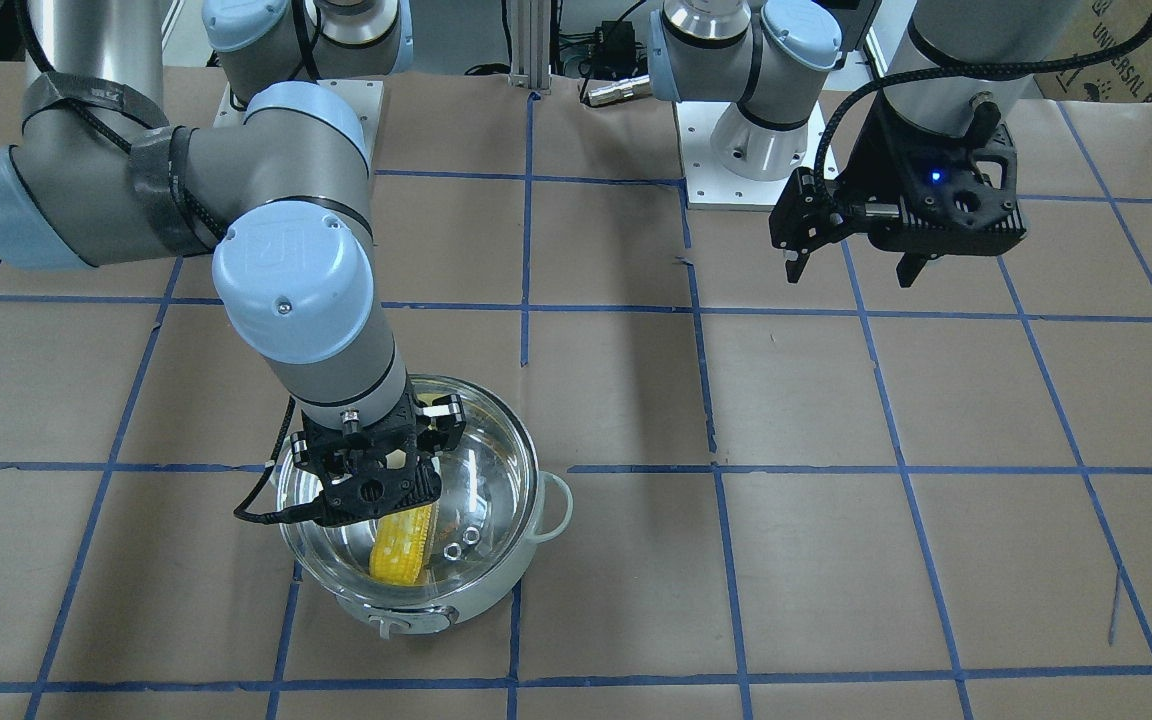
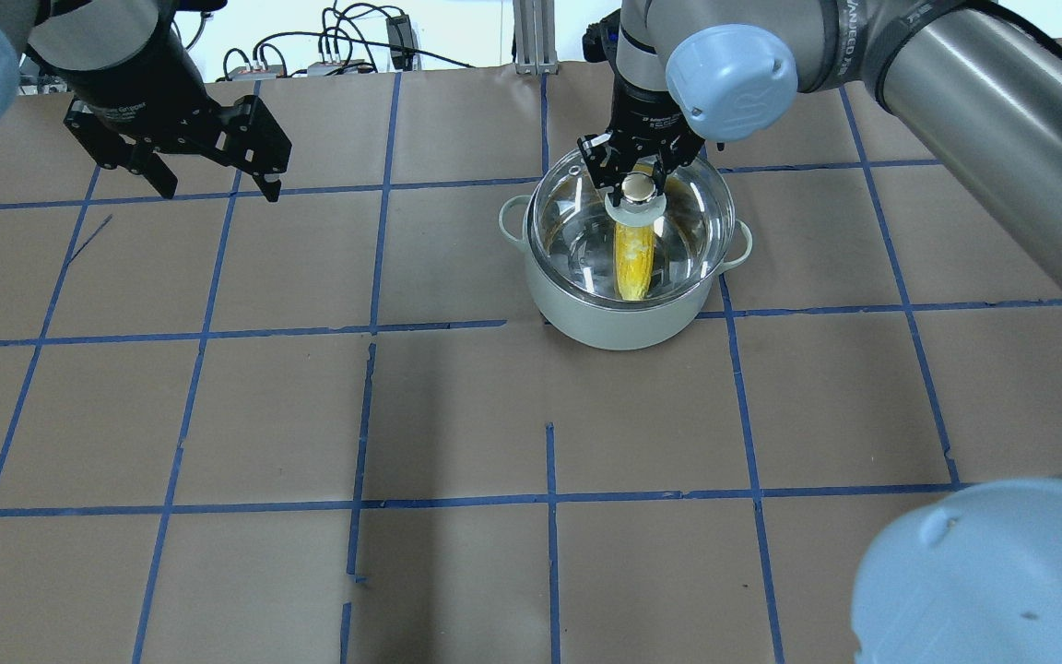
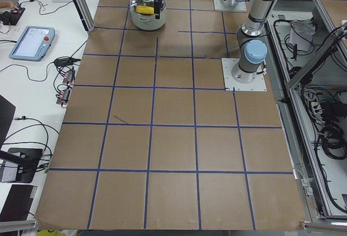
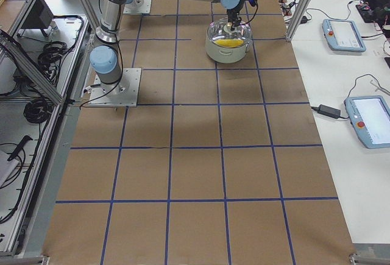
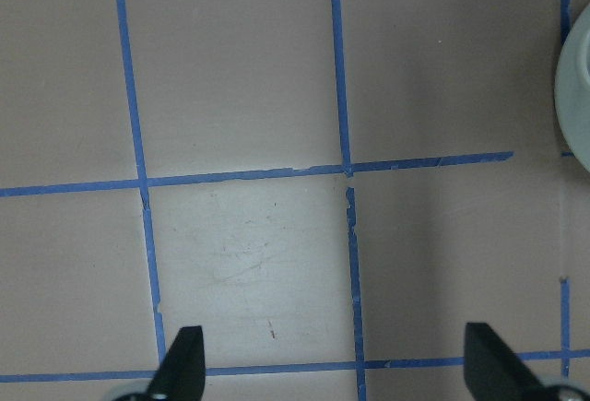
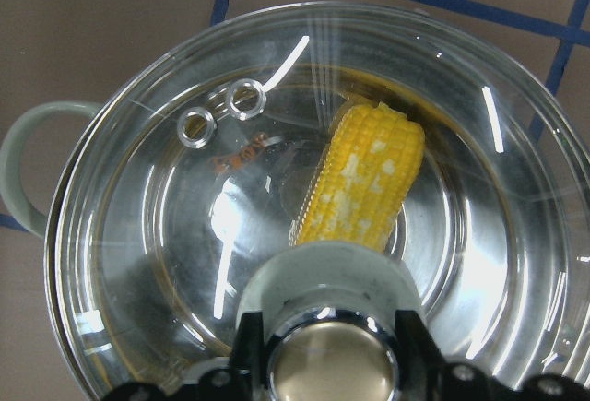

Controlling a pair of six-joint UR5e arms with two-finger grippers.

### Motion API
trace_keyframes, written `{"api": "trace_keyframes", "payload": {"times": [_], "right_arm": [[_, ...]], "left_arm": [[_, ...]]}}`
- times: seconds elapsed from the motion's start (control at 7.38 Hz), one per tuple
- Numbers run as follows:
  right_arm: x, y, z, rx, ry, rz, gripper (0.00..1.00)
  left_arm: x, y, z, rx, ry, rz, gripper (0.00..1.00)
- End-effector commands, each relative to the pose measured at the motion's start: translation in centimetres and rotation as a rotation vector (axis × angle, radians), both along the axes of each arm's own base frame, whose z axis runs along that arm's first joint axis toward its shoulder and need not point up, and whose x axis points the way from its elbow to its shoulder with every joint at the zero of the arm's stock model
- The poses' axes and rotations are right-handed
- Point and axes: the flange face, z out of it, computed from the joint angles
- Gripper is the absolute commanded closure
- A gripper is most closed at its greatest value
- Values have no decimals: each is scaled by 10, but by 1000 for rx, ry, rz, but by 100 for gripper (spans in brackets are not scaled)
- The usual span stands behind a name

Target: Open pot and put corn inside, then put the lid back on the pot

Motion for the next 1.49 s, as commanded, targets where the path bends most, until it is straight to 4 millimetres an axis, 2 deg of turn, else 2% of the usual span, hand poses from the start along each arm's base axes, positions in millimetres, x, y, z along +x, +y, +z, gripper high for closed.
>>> {"api": "trace_keyframes", "payload": {"times": [0.0, 0.27, 0.54, 1.35], "right_arm": [[16, 8, 5, -10, 4, 20, 59], [19, 14, 13, -16, 4, 18, 59], [19, 14, 7, -4, 5, 19, 59], [12, 12, 4, 5, 15, 12, 59]], "left_arm": [[0, -1, -3, 5, 1, 1, 0], [0, -1, -3, 7, 1, 1, 0], [-1, -2, -6, 12, 1, -1, 0], [-1, -2, -7, 15, 0, -1, 0]]}}
